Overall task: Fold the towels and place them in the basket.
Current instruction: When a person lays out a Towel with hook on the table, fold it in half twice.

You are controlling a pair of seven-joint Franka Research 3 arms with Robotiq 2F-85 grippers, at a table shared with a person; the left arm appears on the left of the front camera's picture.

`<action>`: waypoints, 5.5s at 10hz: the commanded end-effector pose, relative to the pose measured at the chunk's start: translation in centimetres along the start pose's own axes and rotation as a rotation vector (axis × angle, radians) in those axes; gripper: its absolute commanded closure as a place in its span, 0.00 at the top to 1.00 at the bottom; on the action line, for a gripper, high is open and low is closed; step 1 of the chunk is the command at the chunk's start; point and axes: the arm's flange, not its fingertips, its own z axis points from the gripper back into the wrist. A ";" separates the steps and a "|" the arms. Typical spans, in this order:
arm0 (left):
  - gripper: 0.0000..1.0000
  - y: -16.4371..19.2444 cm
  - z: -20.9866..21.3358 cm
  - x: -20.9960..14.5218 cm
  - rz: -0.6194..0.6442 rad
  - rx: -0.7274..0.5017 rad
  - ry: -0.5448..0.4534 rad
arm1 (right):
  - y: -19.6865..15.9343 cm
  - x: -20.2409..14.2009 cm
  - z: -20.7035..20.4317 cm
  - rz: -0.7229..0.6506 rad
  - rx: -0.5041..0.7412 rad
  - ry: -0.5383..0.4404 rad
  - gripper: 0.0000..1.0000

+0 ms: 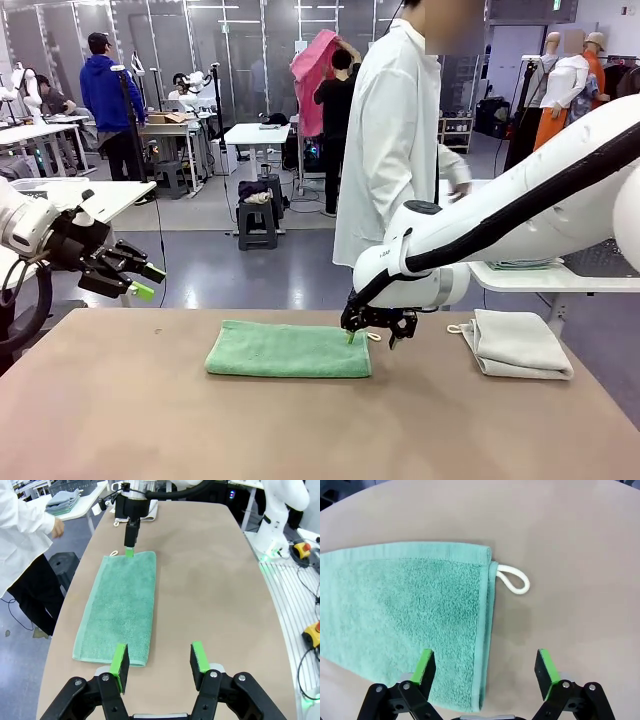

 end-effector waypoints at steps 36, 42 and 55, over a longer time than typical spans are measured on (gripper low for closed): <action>0.63 -0.1 0.2 0.3 -0.002 0.007 0.002 | 3.7 2.2 -2.7 -0.095 -0.190 0.079 0.00; 0.63 -0.1 0.2 0.3 -0.002 0.007 0.002 | -2.6 0.8 1.4 0.019 -0.195 0.053 0.03; 0.63 -0.1 0.2 0.3 -0.002 0.007 0.002 | 19.8 5.4 -1.0 0.015 -0.310 0.011 0.03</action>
